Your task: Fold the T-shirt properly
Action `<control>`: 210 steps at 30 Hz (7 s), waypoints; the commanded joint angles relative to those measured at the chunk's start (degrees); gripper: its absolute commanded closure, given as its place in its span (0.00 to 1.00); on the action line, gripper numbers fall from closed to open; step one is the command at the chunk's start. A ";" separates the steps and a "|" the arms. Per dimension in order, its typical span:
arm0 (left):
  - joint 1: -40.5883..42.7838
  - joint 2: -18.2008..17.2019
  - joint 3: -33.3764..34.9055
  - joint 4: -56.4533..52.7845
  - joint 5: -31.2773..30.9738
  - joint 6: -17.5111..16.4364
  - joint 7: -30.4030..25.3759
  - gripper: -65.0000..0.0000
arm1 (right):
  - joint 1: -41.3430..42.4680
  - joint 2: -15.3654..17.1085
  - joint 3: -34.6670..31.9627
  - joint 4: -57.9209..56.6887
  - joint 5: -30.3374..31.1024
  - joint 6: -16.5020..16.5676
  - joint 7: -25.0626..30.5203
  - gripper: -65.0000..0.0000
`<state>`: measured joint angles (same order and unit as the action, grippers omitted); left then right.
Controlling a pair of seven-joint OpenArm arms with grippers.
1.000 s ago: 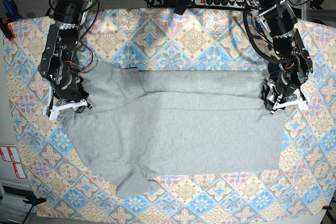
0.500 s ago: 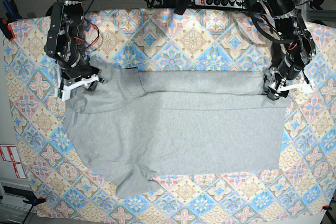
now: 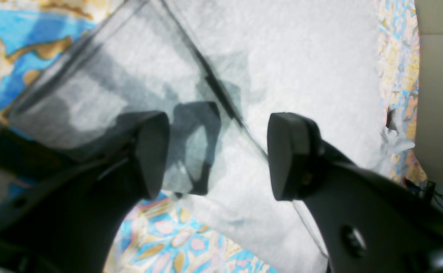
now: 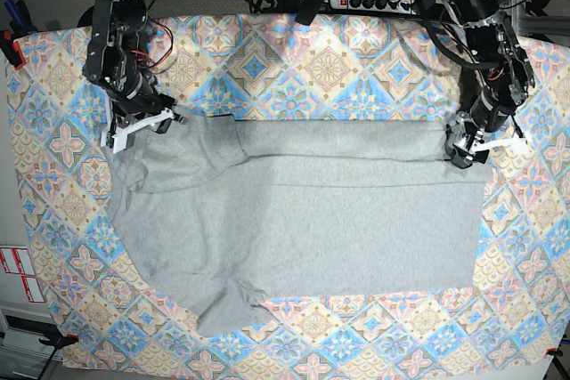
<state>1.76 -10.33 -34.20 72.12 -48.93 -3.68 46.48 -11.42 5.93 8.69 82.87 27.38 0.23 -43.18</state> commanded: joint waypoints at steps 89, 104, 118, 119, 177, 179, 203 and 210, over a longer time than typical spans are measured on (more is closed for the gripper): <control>0.92 -0.62 0.04 0.89 -0.88 -0.58 -0.54 0.39 | 19.11 2.55 -9.26 -0.19 15.83 0.08 1.38 0.81; 0.57 -0.53 0.04 0.89 -0.88 -0.58 -0.54 0.39 | 0.12 3.34 -1.17 13.26 15.83 0.08 1.20 0.61; 0.92 -0.53 0.04 0.89 -0.96 -0.67 -0.54 0.39 | -0.76 1.41 -6.18 11.77 8.71 0.08 1.20 0.60; 0.92 -0.53 0.04 0.89 -0.96 -0.67 -0.54 0.39 | -0.67 0.70 -6.18 11.24 8.27 0.08 1.20 0.60; 0.75 -0.53 0.04 0.89 -0.96 -0.67 -0.63 0.39 | -4.98 5.45 -11.46 22.23 2.29 -0.19 0.41 0.77; 0.75 -0.53 0.04 0.89 -0.96 -0.67 -0.54 0.39 | -5.24 4.22 -10.93 22.05 -0.69 -0.19 0.41 0.77; 0.48 -0.53 0.04 0.89 -0.96 -0.67 -0.54 0.39 | -4.80 0.18 -6.27 12.03 -7.73 -0.27 -2.40 0.46; 0.48 -0.53 0.04 0.89 -0.96 -0.67 -0.63 0.39 | -7.26 0.53 -10.49 14.67 -7.99 -0.27 -2.32 0.46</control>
<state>2.87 -10.17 -34.09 72.12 -49.10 -3.81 46.44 -19.07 6.07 -1.78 96.31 19.38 -0.25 -46.59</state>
